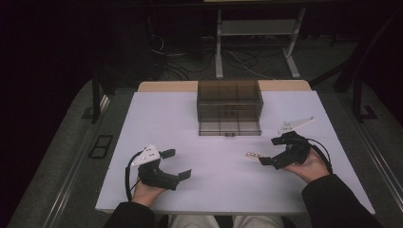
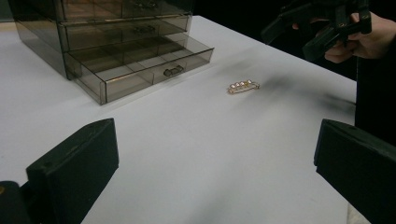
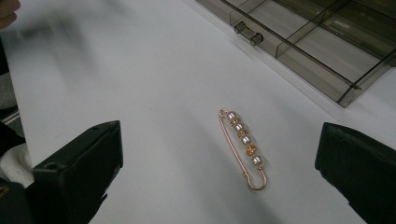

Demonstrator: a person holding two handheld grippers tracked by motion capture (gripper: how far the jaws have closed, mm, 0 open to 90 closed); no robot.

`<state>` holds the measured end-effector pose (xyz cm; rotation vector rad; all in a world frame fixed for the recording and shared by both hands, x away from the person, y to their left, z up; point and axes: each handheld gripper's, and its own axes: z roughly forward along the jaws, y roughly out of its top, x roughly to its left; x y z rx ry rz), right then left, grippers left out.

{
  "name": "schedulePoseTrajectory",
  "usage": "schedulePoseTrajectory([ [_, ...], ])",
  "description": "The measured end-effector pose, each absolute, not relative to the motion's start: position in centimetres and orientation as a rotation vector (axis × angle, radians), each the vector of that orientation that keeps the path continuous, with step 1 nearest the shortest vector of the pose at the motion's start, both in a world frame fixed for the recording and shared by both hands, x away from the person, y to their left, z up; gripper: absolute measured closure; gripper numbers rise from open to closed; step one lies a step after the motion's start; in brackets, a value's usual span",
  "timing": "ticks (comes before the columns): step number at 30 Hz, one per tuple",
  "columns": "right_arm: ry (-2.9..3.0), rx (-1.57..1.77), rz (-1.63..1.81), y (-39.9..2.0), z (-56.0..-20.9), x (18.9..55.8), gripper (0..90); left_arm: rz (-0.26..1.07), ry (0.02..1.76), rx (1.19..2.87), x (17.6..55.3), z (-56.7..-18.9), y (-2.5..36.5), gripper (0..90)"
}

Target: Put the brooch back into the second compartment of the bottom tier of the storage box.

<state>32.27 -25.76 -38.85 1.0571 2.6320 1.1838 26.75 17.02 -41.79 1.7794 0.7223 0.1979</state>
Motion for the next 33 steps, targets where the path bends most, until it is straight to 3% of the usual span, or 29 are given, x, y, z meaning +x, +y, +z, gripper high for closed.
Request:
schedulePoseTrajectory([
  [33, 2.749, 0.972, 1.115, -23.5, -41.4, 34.5, 0.6, 0.193, 0.713, 1.786, 26.8, -41.8, 16.9, 0.0],
])
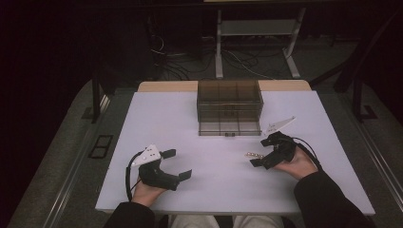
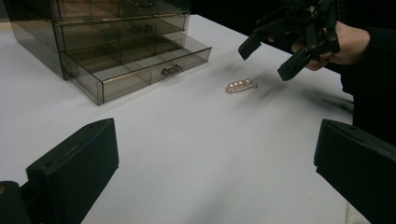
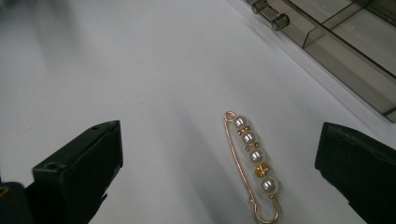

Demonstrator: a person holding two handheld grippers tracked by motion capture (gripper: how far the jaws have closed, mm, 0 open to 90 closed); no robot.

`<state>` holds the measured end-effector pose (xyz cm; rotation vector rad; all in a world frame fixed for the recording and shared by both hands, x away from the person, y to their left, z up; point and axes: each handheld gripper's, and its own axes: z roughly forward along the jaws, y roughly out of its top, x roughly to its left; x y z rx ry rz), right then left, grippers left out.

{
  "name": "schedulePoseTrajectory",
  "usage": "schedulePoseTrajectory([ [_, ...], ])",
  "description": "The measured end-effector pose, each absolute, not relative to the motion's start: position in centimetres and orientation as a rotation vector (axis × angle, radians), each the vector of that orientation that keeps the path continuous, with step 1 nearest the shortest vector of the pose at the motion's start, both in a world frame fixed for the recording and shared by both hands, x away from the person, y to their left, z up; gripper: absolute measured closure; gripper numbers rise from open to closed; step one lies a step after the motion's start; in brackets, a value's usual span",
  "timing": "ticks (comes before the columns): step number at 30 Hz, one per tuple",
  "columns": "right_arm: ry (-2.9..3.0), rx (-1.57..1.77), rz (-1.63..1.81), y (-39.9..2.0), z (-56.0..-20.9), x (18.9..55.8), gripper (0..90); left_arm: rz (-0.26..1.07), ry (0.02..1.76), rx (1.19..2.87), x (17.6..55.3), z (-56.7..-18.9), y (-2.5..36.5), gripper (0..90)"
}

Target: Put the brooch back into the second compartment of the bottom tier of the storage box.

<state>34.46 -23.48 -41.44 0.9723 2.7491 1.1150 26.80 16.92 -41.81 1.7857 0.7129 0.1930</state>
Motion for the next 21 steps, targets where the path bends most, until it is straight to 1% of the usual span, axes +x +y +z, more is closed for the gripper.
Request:
schedulePoseTrajectory([
  [15, 2.783, 0.946, 1.084, -23.1, -42.4, 35.3, 0.6, 0.189, 0.71, 1.788, 26.8, -41.8, 16.8, 0.0],
  [16, 2.789, 0.947, 1.083, -23.0, -42.5, 35.3, 1.7, 0.189, 0.71, 1.788, 26.8, -41.8, 16.8, 0.0],
  [17, 2.8, 0.938, 1.08, -23.0, -42.5, 35.3, 7.5, 0.189, 0.71, 1.787, 26.8, -41.8, 16.8, 0.0],
  [19, 2.815, 0.906, 1.086, -23.1, -42.6, 35.5, 13.3, 0.19, 0.711, 1.788, 26.8, -41.8, 16.8, 0.0],
  [21, 2.817, 0.905, 1.086, -23.1, -42.7, 35.5, 14.4, 0.191, 0.71, 1.789, 26.8, -41.8, 16.9, 0.0],
])
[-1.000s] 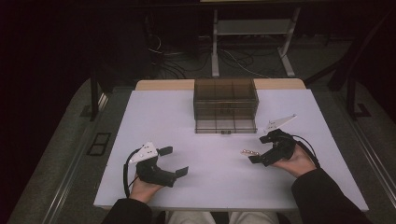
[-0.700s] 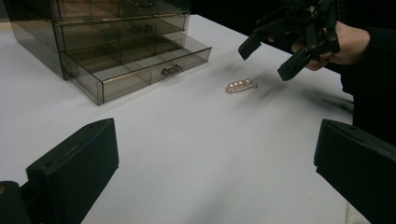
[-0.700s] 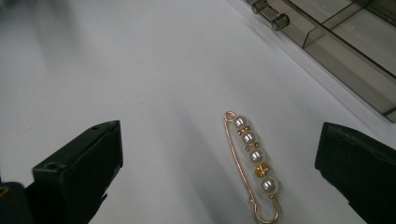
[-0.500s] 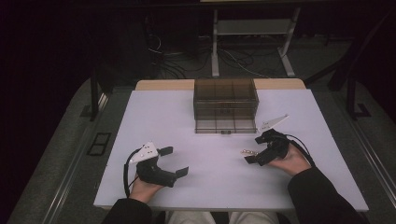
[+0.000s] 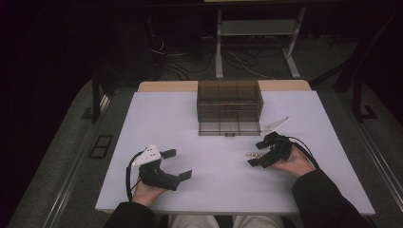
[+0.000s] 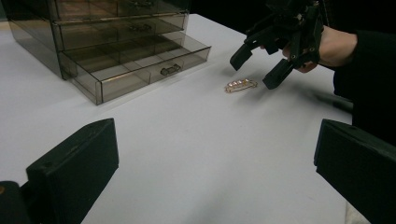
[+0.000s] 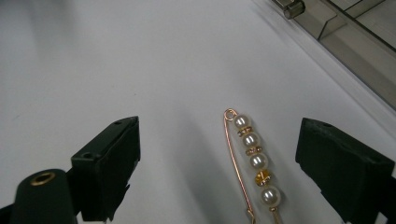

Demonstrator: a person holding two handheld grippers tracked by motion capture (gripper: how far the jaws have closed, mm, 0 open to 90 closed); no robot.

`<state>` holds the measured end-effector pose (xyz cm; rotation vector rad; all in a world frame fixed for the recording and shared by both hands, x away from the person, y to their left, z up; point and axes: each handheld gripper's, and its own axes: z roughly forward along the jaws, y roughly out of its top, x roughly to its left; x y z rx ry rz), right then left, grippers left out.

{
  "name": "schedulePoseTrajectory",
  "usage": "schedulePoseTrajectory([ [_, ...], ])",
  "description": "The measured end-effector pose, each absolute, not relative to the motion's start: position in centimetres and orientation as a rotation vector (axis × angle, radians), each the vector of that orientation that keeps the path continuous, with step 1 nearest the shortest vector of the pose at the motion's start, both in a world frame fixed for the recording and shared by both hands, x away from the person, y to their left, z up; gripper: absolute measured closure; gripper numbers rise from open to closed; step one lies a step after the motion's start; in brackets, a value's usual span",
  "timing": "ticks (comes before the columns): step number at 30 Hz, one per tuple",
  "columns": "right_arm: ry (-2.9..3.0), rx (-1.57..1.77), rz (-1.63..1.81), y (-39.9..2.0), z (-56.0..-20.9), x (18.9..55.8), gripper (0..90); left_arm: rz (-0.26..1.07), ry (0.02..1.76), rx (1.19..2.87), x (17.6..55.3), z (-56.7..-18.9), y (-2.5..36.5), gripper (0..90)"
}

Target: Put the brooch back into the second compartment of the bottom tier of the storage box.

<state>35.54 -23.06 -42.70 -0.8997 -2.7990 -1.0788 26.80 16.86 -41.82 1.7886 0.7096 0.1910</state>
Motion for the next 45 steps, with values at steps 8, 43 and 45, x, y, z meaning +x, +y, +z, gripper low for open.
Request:
schedulePoseTrajectory([
  [8, -2.832, -0.877, -1.041, -22.94, -42.96, 35.85, 24.0, 0.188, 0.709, 1.789, 26.8, -41.83, 16.83, 0.0],
  [43, -3.013, -0.825, -0.893, -22.72, -43.44, 35.92, 70.8, 0.187, 0.708, 1.791, 26.8, -41.84, 16.81, 0.0],
  [45, -3.012, -0.824, -0.891, -22.74, -43.42, 35.91, 71.7, 0.187, 0.708, 1.791, 26.8, -41.84, 16.8, 0.0],
])
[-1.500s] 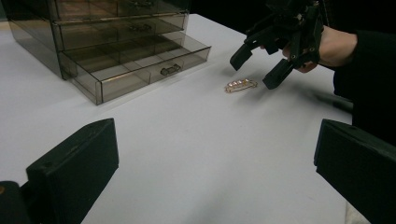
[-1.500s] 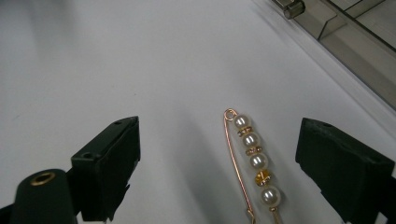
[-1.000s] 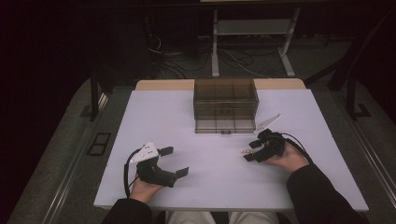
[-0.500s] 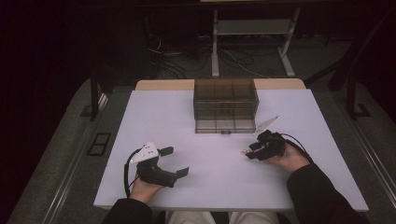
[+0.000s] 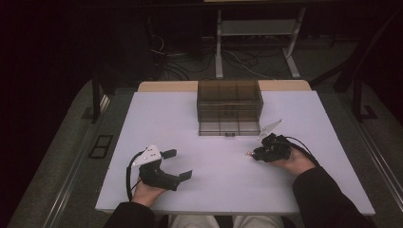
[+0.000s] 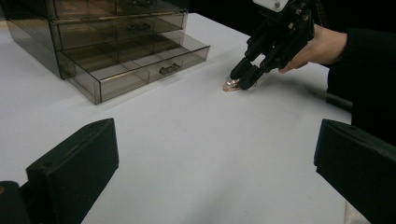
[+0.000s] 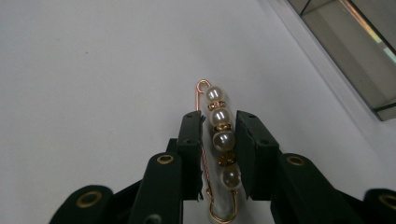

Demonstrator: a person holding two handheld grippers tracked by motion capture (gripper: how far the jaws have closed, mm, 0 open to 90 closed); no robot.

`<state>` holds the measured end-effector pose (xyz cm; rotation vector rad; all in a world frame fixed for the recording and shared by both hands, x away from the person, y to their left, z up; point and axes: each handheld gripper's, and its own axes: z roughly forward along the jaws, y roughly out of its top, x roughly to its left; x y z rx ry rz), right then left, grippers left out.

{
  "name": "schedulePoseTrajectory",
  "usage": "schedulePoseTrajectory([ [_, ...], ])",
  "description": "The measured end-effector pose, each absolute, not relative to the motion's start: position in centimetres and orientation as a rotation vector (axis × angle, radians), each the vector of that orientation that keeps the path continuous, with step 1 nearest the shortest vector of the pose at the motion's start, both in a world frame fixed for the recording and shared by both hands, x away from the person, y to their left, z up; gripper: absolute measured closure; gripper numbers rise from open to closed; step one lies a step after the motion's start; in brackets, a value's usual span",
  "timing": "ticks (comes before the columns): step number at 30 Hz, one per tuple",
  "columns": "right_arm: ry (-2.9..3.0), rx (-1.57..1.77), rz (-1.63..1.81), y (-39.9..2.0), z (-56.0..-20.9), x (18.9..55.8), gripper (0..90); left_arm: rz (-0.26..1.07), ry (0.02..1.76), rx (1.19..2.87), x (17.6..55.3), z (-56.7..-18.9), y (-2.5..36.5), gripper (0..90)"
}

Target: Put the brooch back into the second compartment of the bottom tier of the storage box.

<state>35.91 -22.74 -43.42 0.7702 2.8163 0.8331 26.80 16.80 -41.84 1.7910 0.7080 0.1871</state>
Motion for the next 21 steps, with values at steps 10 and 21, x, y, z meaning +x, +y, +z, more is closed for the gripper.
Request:
schedulePoseTrajectory([
  [10, 2.843, 0.749, 0.806, -22.64, -43.29, 36.08, 77.5, 0.186, 0.709, 1.791, 26.79, -41.85, 16.81, 0.0],
  [21, 2.883, 0.779, 0.827, -22.66, -43.1, 36.26, 78.4, 0.185, 0.71, 1.792, 26.81, -41.85, 16.82, 0.0],
])
